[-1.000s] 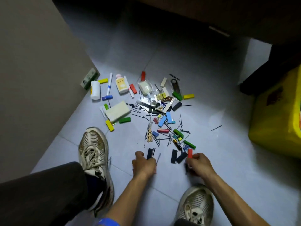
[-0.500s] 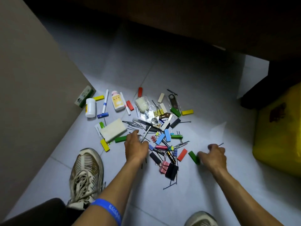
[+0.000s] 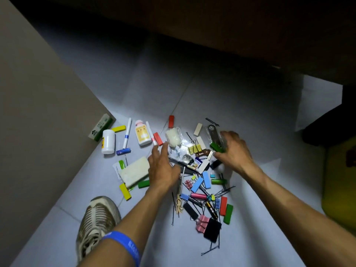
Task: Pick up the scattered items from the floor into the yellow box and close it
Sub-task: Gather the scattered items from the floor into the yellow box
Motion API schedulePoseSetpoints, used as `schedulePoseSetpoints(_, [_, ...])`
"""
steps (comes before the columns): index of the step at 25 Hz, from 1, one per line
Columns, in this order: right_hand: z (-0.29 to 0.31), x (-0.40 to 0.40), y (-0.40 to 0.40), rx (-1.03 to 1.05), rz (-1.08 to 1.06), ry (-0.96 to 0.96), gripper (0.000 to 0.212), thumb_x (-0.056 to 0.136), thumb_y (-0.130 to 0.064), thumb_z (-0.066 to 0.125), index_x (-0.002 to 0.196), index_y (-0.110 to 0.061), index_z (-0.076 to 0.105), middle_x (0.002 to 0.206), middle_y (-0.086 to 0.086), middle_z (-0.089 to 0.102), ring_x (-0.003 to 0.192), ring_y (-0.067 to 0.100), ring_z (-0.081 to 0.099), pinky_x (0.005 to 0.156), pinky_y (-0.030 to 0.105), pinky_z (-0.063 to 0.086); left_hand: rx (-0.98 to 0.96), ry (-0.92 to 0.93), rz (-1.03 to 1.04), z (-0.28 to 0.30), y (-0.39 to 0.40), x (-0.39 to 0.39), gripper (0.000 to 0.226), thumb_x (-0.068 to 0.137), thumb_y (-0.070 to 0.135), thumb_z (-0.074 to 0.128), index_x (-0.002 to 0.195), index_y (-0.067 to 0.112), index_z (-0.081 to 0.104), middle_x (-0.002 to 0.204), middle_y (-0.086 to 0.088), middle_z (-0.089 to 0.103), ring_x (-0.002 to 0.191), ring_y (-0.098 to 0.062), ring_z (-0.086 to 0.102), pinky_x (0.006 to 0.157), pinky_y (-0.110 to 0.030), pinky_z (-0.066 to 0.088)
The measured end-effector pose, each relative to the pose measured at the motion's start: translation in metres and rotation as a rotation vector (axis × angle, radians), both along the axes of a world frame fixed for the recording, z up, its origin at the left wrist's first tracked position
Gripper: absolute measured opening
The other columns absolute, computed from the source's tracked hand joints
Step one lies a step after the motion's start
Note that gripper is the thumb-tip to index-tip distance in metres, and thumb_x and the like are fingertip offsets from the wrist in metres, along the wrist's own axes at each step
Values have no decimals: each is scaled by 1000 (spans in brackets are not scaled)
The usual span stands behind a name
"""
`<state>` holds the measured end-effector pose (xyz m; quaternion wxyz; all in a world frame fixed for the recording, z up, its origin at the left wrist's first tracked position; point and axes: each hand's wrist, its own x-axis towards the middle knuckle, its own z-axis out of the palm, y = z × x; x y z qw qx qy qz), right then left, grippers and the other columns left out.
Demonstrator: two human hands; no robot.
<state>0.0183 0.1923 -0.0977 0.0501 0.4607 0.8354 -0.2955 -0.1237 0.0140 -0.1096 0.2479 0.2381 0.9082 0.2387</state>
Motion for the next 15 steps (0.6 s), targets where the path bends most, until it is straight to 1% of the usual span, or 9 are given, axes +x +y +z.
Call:
schedulePoseSetpoints(2, [-6, -17, 11, -3, 134, -123, 90, 75, -44, 76, 148, -35, 25, 157, 3, 24, 131, 33, 37, 104, 53, 39, -78, -14, -145, 0, 26, -18, 105, 79, 26, 74, 154, 41, 3, 164, 3, -13, 150, -27, -3, 114, -55, 24])
schedulePoseSetpoints(3, [-11, -20, 7, 7, 205, -178, 85, 75, -46, 75, 145, -37, 29, 157, 1, 25, 131, 32, 36, 103, 53, 36, -123, -49, -209, 1, 39, -24, 109, 78, 29, 76, 153, 44, -1, 164, 4, -18, 150, -27, -7, 115, -57, 21])
schedulePoseSetpoints(4, [-16, -20, -2, 40, 262, -204, 74, 75, -46, 72, 140, -36, 36, 155, 1, 29, 129, 31, 37, 102, 51, 34, -159, -90, -257, 1, 49, -27, 108, 76, 30, 76, 153, 45, 2, 164, 5, -17, 151, -28, -7, 116, -58, 21])
schedulePoseSetpoints(6, [-25, -9, -28, 95, 325, -173, 60, 77, -44, 66, 133, -31, 48, 150, -1, 35, 129, 29, 37, 103, 49, 31, -181, -155, -309, -2, 55, -19, 95, 76, 28, 76, 152, 41, 19, 164, 9, -7, 150, -29, 5, 117, -55, 26])
schedulePoseSetpoints(9, [-23, 18, -55, 51, 357, -60, 46, 81, -41, 63, 124, -28, 56, 140, -3, 45, 123, 26, 43, 101, 45, 34, -111, -190, -392, -2, 27, 8, 80, 74, 22, 74, 144, 39, 38, 161, 14, 10, 145, -26, 22, 112, -54, 36])
schedulePoseSetpoints(11, [-18, 43, -55, 23, 226, 36, 43, 85, -43, 62, 126, -31, 56, 142, -2, 46, 125, 27, 44, 103, 49, 38, -16, -244, -376, 4, 2, 16, 81, 73, 25, 74, 143, 43, 36, 157, 10, 23, 136, -27, 37, 105, -55, 43])
schedulePoseSetpoints(12, [-17, 57, -52, 37, 121, 46, 46, 85, -46, 61, 129, -34, 54, 146, -1, 43, 127, 28, 43, 104, 53, 38, 16, -209, -317, 6, -8, 16, 80, 76, 28, 73, 144, 43, 34, 156, 7, 27, 133, -27, 40, 104, -56, 43])
schedulePoseSetpoints(13, [-17, 72, -48, 54, 14, 12, 51, 85, -51, 60, 132, -36, 50, 149, 1, 38, 130, 31, 41, 104, 56, 38, -7, -121, -237, 7, -18, 16, 76, 82, 36, 70, 146, 42, 30, 157, 3, 26, 135, -28, 38, 106, -58, 40])
schedulePoseSetpoints(15, [-19, 100, -46, 40, -172, -150, 67, 82, -63, 58, 139, -34, 40, 154, 4, 28, 132, 37, 35, 101, 60, 36, -192, 7, -53, 9, -33, 19, 74, 87, 59, 56, 150, 40, 22, 160, -2, 17, 143, -32, 22, 109, -61, 32])
